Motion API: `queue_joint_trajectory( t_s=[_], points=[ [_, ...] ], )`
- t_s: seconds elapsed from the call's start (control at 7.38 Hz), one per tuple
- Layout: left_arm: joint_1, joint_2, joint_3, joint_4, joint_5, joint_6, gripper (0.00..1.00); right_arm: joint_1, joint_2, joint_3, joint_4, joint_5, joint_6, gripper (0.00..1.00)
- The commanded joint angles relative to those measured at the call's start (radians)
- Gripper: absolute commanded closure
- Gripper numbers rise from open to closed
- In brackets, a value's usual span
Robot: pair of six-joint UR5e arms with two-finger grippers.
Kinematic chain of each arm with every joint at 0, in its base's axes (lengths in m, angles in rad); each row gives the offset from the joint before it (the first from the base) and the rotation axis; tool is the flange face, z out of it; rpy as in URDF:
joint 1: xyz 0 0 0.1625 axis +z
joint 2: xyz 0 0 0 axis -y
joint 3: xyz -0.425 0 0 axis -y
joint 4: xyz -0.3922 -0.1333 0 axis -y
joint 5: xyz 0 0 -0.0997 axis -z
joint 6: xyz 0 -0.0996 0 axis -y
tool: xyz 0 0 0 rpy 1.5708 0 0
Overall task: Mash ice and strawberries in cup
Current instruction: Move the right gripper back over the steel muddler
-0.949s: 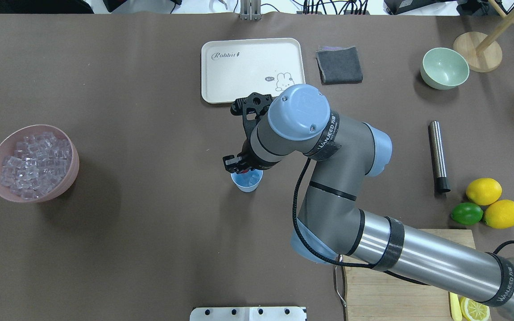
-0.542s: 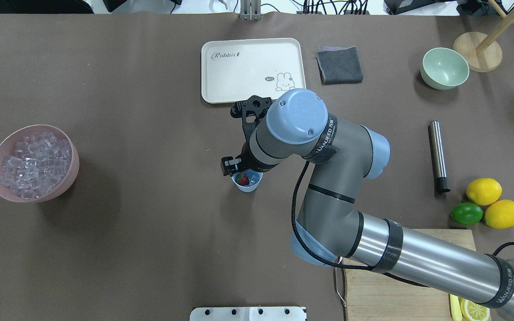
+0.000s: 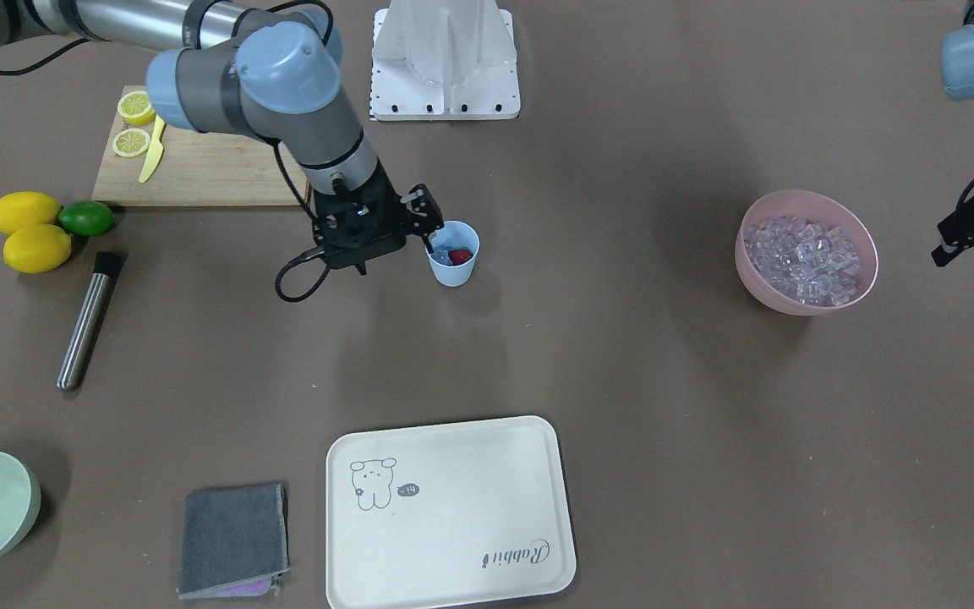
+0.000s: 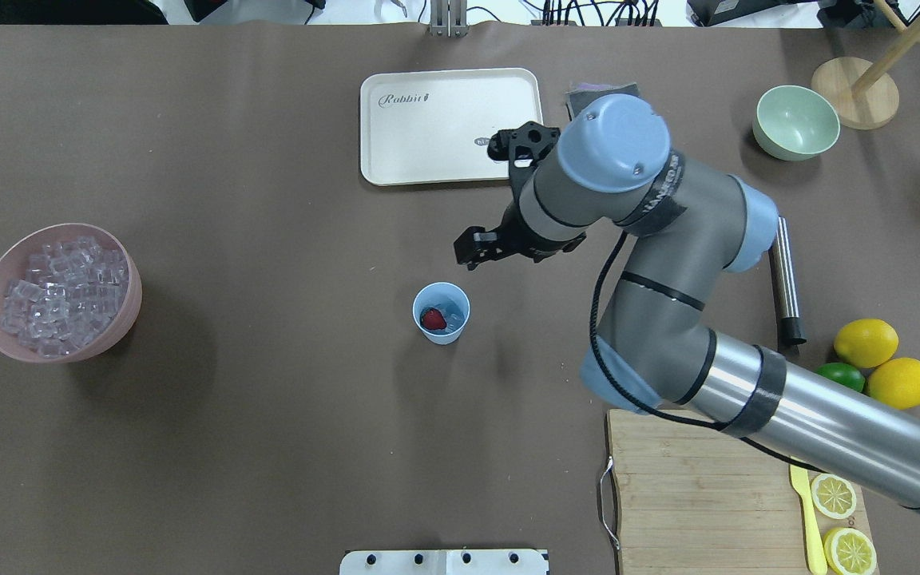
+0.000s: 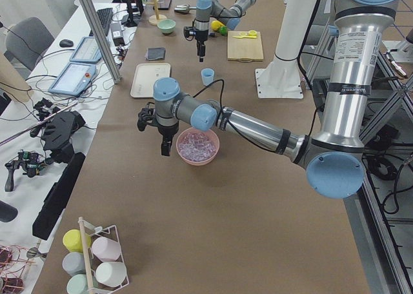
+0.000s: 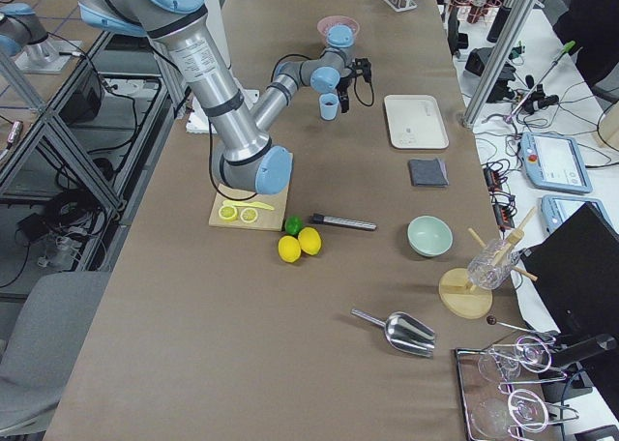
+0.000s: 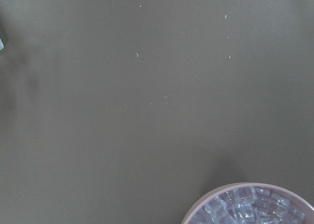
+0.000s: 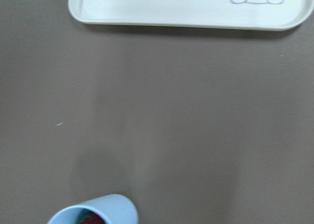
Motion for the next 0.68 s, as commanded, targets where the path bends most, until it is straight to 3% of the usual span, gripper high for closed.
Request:
queue_joint_trajectory(
  t_s=[0.0,0.14,0.54],
  points=[
    [-0.043,0.001,0.030,-0.004,-0.008,0.015,0.03,0.145,-0.115,0.012,-0.001,0.088,-0.046,0.00],
    [-0.054,-0.001,0.052,-0.006,-0.007,0.016,0.03,0.204,-0.158,0.009,-0.007,0.129,-0.128,0.00],
    [-0.132,-0.015,0.141,0.017,-0.002,0.228,0.03,0.337,-0.265,-0.077,-0.001,0.131,-0.288,0.00]
  ],
)
